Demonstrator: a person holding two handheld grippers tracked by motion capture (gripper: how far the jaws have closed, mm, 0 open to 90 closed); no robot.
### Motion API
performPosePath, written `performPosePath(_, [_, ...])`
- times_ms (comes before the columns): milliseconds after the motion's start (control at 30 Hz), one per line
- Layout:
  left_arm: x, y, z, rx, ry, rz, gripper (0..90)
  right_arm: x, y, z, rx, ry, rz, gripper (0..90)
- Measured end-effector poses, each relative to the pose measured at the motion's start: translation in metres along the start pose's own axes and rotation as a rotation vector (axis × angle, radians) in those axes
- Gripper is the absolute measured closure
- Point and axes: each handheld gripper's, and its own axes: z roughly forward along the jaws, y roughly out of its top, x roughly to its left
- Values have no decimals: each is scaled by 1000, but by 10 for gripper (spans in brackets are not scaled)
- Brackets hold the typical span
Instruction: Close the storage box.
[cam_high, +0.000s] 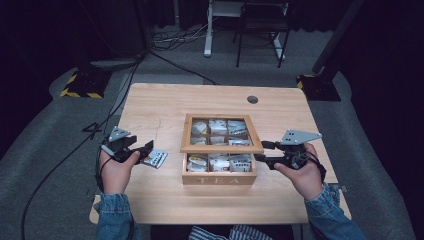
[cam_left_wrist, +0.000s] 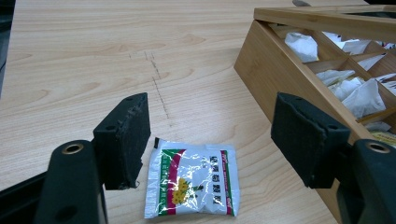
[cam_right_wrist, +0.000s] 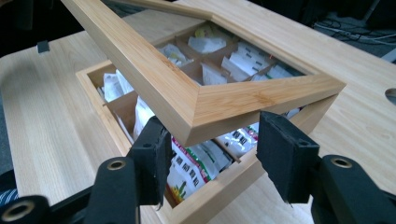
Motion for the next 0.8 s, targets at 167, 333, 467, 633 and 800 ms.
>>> performPosePath(167, [0, -1, 1, 3, 2, -3, 293, 2, -4, 2, 26, 5, 9, 461])
performPosePath(333, [1, -1, 1, 3, 2, -5, 293, 4, -8, 5, 49, 9, 10, 461])
performPosePath(467, [2, -1, 1, 6, 2, -1, 293, 5, -12, 7, 72, 16, 10, 461])
performPosePath(633, [3, -2, 2, 9, 2, -7, 293, 6, -17, 9, 90, 24, 13, 461])
performPosePath(800, [3, -3, 3, 17, -3, -9, 292, 7, -22, 12, 107, 44, 23, 477])
